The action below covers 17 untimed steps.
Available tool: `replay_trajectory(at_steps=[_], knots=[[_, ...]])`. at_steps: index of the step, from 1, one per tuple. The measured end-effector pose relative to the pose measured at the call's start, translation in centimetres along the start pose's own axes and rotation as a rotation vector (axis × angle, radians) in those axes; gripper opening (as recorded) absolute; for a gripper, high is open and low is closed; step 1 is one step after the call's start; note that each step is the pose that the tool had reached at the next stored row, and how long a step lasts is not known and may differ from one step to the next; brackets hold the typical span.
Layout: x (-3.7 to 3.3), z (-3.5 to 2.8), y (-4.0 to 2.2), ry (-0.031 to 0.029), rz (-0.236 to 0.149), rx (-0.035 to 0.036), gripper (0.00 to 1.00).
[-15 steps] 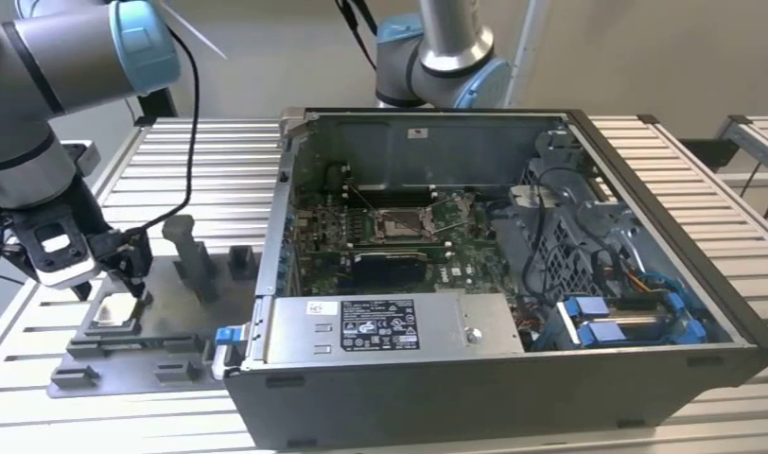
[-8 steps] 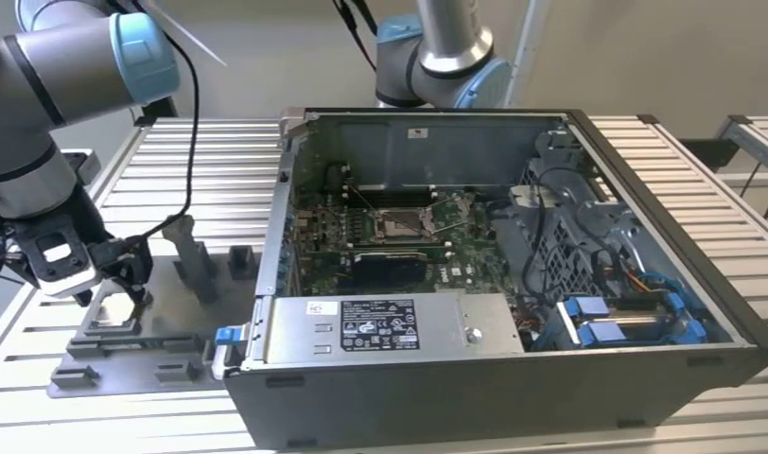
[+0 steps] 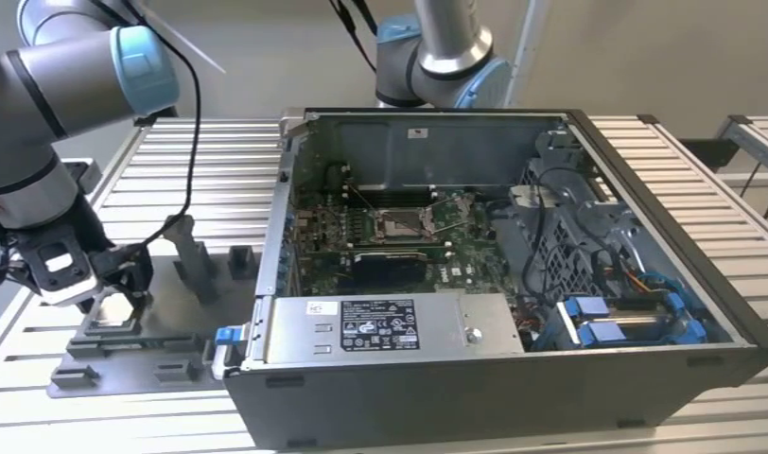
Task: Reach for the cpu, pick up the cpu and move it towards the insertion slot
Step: 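Pick up the cpu and move it towards the insertion slot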
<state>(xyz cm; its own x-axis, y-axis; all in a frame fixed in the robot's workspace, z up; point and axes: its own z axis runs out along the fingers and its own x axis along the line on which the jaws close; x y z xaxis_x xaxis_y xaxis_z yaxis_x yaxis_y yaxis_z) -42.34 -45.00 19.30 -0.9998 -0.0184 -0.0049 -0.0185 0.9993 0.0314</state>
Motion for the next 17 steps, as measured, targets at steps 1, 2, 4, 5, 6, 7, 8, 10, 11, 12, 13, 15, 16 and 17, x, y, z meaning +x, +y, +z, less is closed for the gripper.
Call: replay_trajectory(at_steps=[1,2,4,5,6,7,8,10,11,12,13,15,16,17], knots=[[0.02,0.1,0.0,0.0,0.0,0.0,1.0],[0.02,0.19,-0.01,0.0,0.0,0.0,1.0],[0.04,0.34,-0.01,0.0,0.0,0.0001,1.0],[0.04,0.42,-0.01,0.0,0.0,0.0,1.0],[0.04,0.51,-0.01,0.0,0.0,0.0,1.0],[0.04,0.59,-0.01,0.0,0.0,0.0001,1.0],[0.05,0.64,-0.02,0.0,0.0,0.0001,1.0],[0.05,0.64,-0.01,-0.0003,0.0,0.0002,1.0],[0.05,0.64,-0.02,-0.0004,0.0,0.0002,1.0],[0.05,0.64,-0.02,-0.0006,0.0,0.0001,1.0],[0.05,0.64,-0.01,-0.0007,0.0,0.0001,1.0],[0.05,0.64,-0.02,-0.001,0.0,0.0001,0.0],[0.05,0.64,-0.02,-0.001,0.0,0.0002,0.0],[0.05,0.64,-0.02,-0.0012,0.0,0.0002,0.0]])
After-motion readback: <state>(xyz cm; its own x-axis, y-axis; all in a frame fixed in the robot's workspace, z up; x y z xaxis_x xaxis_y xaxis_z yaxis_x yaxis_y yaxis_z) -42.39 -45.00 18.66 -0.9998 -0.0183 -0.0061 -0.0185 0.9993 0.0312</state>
